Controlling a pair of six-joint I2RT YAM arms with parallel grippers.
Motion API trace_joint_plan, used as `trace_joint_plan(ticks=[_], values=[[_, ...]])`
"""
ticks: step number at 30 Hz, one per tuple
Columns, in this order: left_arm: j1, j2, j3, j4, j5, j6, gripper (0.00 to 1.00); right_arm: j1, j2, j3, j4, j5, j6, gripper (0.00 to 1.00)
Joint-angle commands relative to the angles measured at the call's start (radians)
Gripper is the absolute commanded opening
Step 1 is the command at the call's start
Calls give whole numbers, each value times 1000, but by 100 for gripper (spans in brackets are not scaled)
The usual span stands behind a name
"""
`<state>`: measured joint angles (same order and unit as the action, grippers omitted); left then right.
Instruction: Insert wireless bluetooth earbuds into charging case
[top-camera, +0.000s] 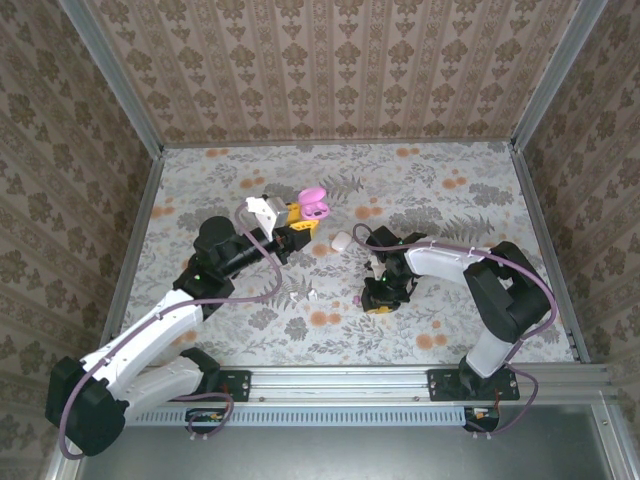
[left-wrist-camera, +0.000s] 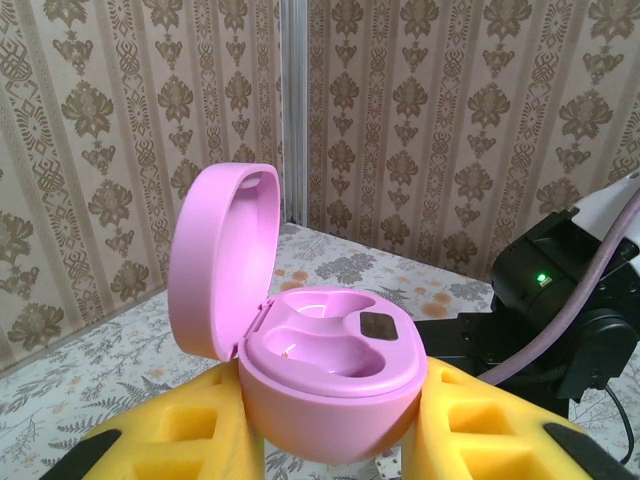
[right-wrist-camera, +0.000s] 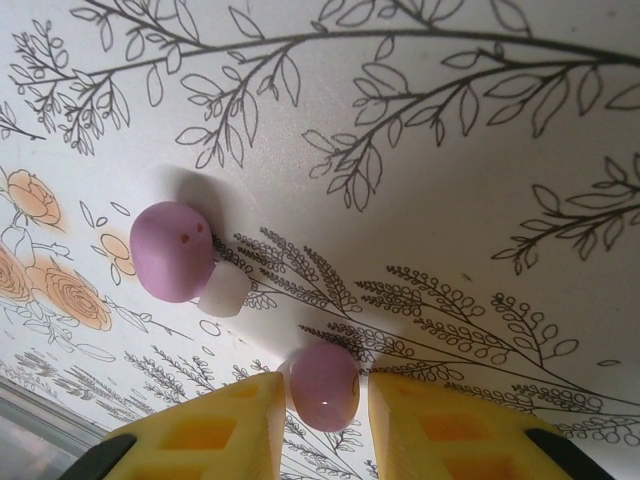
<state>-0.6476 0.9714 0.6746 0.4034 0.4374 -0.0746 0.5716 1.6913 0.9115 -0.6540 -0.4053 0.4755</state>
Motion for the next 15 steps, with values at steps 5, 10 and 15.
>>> trace_joint_plan(ticks=[5, 10, 15], values=[[-7, -2, 33, 21, 4, -4, 30, 5, 27, 9, 50, -46, 9, 32], [-7, 7, 38, 23, 9, -6, 30, 5, 29, 13, 55, -52, 9, 30], [-7, 9, 40, 23, 11, -4, 30, 5, 32, 16, 68, -60, 18, 30]])
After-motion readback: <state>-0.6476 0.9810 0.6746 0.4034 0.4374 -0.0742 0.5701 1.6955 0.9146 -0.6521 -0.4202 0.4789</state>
